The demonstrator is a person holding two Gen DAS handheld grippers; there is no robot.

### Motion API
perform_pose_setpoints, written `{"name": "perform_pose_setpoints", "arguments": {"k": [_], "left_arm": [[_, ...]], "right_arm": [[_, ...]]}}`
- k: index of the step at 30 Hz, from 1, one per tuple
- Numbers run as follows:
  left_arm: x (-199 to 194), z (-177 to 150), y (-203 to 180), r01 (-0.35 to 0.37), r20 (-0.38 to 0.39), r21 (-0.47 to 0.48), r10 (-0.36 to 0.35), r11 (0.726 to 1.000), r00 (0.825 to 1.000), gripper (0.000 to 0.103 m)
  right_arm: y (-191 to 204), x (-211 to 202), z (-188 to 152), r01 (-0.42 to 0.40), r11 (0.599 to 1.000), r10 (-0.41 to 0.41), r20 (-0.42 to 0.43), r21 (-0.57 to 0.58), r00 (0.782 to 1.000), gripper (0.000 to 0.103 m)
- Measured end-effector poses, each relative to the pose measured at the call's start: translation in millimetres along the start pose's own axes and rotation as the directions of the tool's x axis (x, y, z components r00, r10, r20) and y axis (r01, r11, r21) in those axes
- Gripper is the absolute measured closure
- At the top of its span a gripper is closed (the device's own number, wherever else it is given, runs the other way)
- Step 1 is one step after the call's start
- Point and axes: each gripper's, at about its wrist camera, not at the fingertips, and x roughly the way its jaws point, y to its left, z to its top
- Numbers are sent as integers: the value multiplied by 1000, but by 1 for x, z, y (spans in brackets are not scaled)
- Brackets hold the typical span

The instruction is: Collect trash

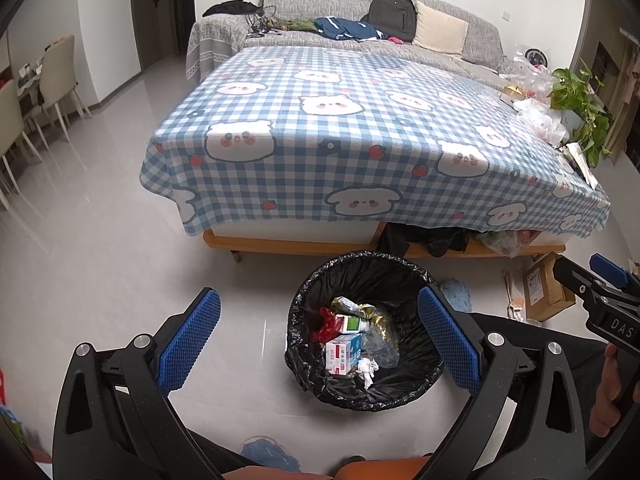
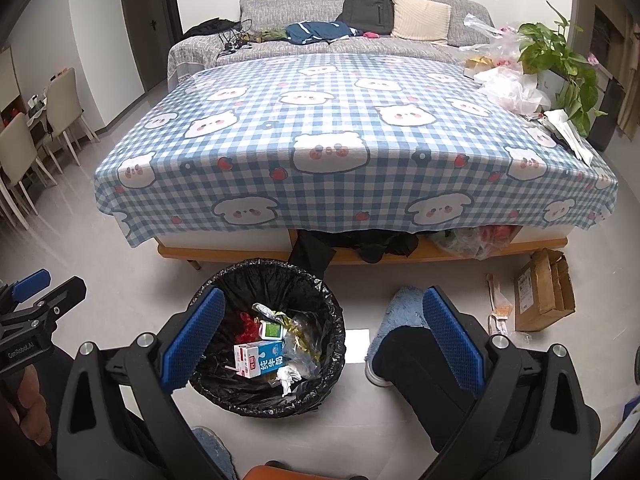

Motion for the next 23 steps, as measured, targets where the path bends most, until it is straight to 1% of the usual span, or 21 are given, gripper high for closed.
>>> {"name": "perform_pose_setpoints", "arguments": {"k": [23], "left_arm": [[1,-2,-5,4,-5,20,-4,1000,1000,6]], "right_arm": [[3,3,-2,-17,1000,17,-5,-9,1000,8]]}}
